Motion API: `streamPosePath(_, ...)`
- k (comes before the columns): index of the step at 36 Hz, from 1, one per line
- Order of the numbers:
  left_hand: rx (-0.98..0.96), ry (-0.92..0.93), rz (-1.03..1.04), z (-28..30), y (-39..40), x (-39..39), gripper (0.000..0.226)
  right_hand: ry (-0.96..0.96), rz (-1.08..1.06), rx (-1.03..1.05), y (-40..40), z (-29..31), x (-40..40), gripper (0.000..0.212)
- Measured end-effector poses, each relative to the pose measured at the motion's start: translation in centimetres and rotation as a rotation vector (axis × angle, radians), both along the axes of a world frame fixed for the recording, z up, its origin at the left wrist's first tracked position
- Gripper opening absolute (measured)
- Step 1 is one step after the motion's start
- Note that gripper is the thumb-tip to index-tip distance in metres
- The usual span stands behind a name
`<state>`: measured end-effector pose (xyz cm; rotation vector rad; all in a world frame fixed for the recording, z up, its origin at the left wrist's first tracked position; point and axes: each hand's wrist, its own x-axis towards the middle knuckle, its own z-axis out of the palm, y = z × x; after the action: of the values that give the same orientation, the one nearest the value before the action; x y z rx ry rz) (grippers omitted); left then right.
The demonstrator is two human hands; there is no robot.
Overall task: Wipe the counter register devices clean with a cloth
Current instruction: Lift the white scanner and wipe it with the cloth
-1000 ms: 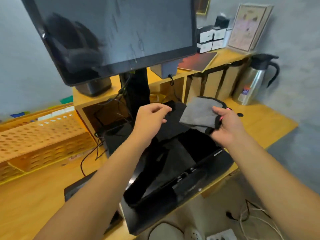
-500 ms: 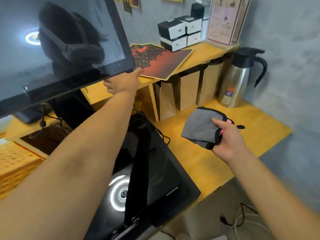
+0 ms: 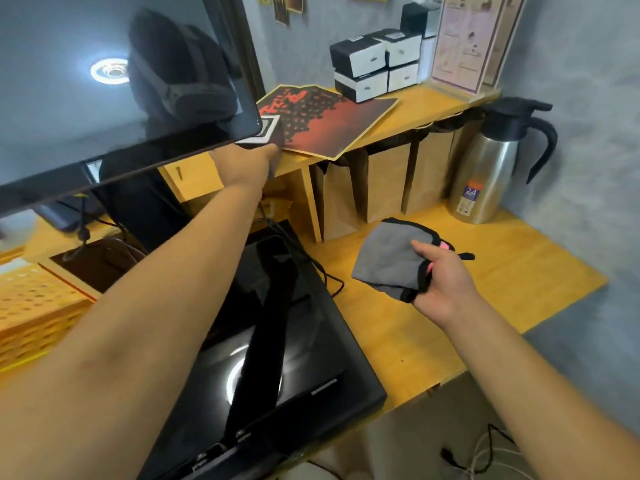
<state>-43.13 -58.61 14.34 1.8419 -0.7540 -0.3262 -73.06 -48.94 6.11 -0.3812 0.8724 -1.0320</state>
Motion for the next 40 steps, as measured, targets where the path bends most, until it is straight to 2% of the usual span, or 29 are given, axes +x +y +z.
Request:
streamPosePath(3,-0.064,-0.029,-0.076,-0.6,1.5,0.1,0.068,0.018,0.000,-0.006,0.0,-0.1,0.6,0.024)
streamPosePath(6,-0.128,-0.011,-0.136,-0.8,3.1,0.1,0.081,0.015,-0.008,0.010,0.2,0.1,1.3,0.031)
streamPosePath(8,-0.140,-0.034,-0.159,-0.8,4.5,-0.3,0.087,0.013,-0.014,0.011,0.4,0.4,1.6,0.027)
streamPosePath(10,-0.156,-0.046,-0.226,-0.9,6.6,-0.5,0.088,0.025,-0.014,-0.004,0.6,0.9,2.1,0.023)
streamPosePath(15,-0.146,-0.036,-0.580,-0.5,13.0,0.8,0.091,0.061,-0.063,-0.080,1.3,2.8,3.8,0.019)
streamPosePath(22,0.117,-0.150,-1.006,0.3,19.8,3.9,0.099,0.216,-0.105,-0.224,3.9,5.0,7.2,0.021)
streamPosePath(28,0.248,-0.089,-1.228,0.9,22.1,5.9,0.096,0.319,-0.128,-0.302,7.2,4.8,9.5,0.042)
streamPosePath(33,0.309,-0.035,-1.332,0.9,23.0,7.5,0.096,0.437,-0.071,-0.408,10.1,4.1,10.8,0.011)
streamPosePath(36,0.343,-0.021,-1.394,0.8,23.6,8.1,0.095,0.533,-0.034,-0.436,12.3,3.5,11.3,0.010)
streamPosePath(40,0.404,0.043,-1.485,0.8,24.2,8.7,0.096,0.599,0.061,-0.539,15.6,2.9,12.3,0.021)
